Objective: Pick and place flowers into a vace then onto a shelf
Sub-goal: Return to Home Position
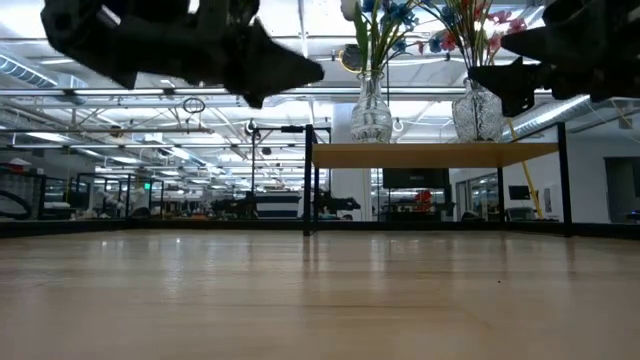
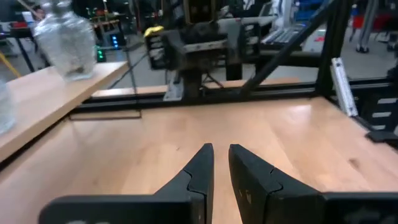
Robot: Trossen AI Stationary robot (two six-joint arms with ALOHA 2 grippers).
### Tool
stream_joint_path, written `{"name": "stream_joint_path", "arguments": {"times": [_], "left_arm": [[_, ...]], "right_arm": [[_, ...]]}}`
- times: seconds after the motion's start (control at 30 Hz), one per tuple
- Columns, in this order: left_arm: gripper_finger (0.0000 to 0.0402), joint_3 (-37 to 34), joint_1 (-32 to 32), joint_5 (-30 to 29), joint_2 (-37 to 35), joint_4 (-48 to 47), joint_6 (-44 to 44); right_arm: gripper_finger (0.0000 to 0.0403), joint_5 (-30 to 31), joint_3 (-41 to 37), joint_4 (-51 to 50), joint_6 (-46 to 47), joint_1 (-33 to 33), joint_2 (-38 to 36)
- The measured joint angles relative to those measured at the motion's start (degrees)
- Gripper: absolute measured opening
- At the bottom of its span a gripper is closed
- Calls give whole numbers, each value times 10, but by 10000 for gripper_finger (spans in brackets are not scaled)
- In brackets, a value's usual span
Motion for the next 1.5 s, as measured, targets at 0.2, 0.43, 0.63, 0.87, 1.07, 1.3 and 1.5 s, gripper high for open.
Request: {"name": "stream_joint_path", "arguments": {"times": [0.2, 0.43, 0.63, 0.87, 1.07, 1.3, 1.5], "left_arm": [[58, -109, 28, 3, 4, 163, -23], [58, -241, 35, -7, -7, 374, -31], [58, -321, 32, -15, -64, 396, -41], [58, -349, 0, -30, -169, 327, -22], [58, -349, 1, -50, -345, 140, -16], [58, -349, 1, -64, -596, -144, -23], [58, -349, 1, -65, -730, -298, -23]], "right_arm": [[279, 0, 0, -23, -2, 0, 0], [279, 31, -1, -25, 7, -8, -2], [279, 76, -1, -70, 15, -16, -3], [279, 75, -1, -72, 26, -16, -12], [279, 72, -1, -84, 33, -16, -23], [279, 74, -1, -103, 28, -16, -32], [279, 75, -1, -105, 13, -16, -38]]}}
